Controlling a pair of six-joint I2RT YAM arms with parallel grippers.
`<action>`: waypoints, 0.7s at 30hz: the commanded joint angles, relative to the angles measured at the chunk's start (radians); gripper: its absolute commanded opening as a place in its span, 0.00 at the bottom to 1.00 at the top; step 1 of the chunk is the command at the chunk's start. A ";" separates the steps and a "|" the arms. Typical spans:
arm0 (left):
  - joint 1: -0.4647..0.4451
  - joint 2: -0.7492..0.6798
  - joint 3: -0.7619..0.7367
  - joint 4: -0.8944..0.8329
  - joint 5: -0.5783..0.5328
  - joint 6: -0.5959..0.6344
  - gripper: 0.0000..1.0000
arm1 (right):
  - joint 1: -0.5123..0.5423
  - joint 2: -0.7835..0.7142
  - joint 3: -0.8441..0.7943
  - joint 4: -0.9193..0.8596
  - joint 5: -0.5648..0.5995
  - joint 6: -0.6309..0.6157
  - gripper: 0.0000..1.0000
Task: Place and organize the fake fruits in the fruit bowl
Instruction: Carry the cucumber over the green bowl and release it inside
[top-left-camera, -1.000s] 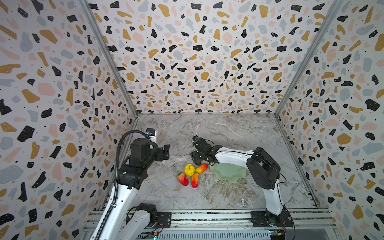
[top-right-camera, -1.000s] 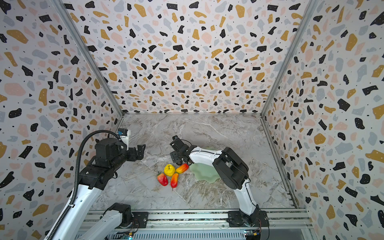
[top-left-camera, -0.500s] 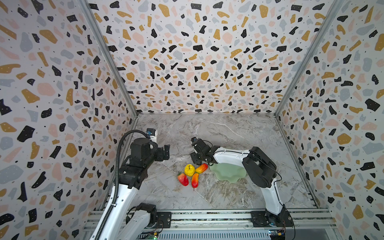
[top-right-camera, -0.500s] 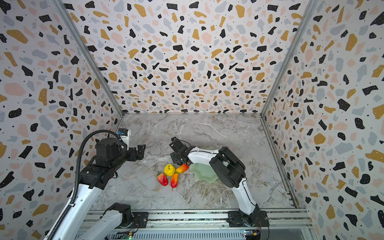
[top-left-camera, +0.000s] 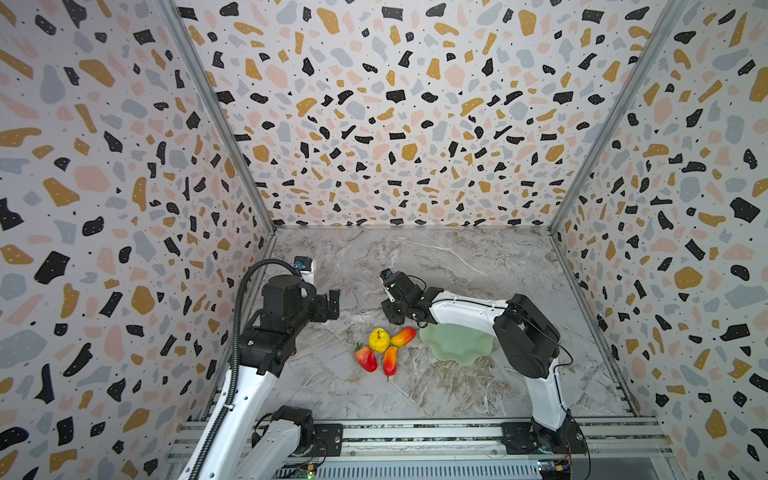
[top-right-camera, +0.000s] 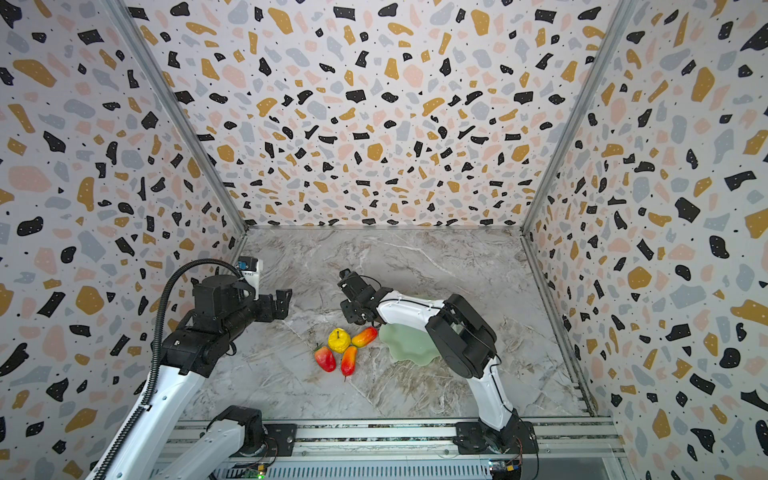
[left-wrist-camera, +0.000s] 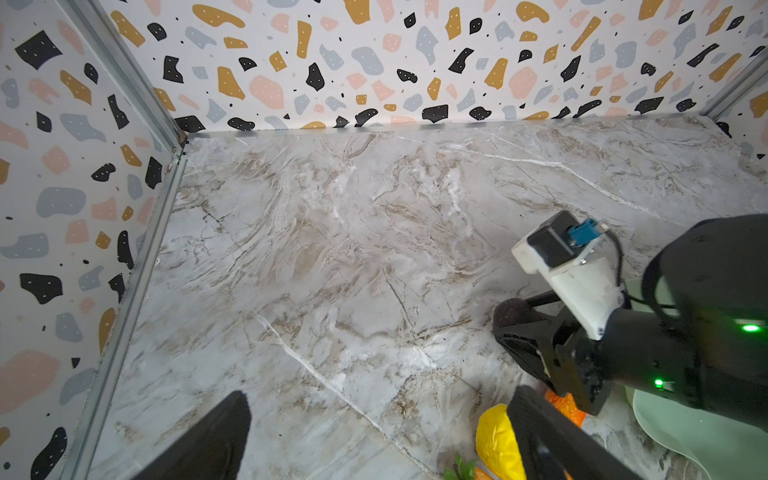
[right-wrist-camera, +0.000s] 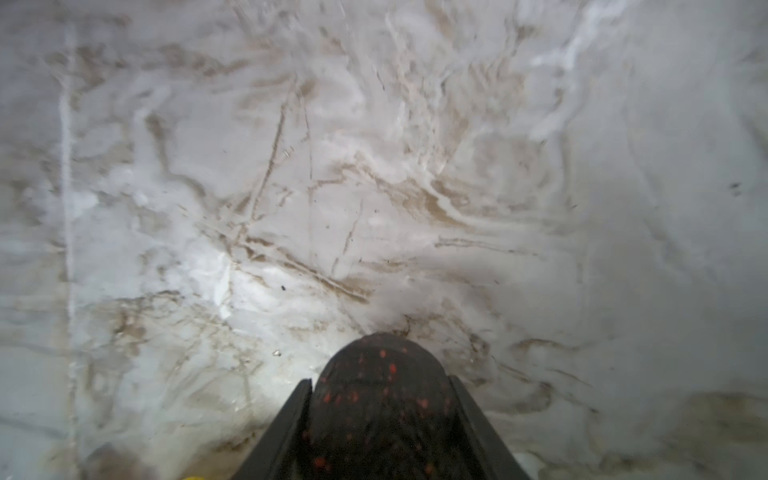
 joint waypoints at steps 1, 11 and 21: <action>-0.003 -0.012 0.006 0.019 -0.005 0.011 1.00 | 0.002 -0.190 0.031 -0.041 0.074 -0.062 0.31; -0.003 -0.038 -0.005 0.020 0.000 0.008 1.00 | -0.104 -0.554 -0.320 -0.122 0.199 -0.030 0.31; -0.003 -0.037 0.017 0.006 0.022 0.004 0.99 | -0.170 -0.647 -0.591 -0.048 0.142 0.040 0.28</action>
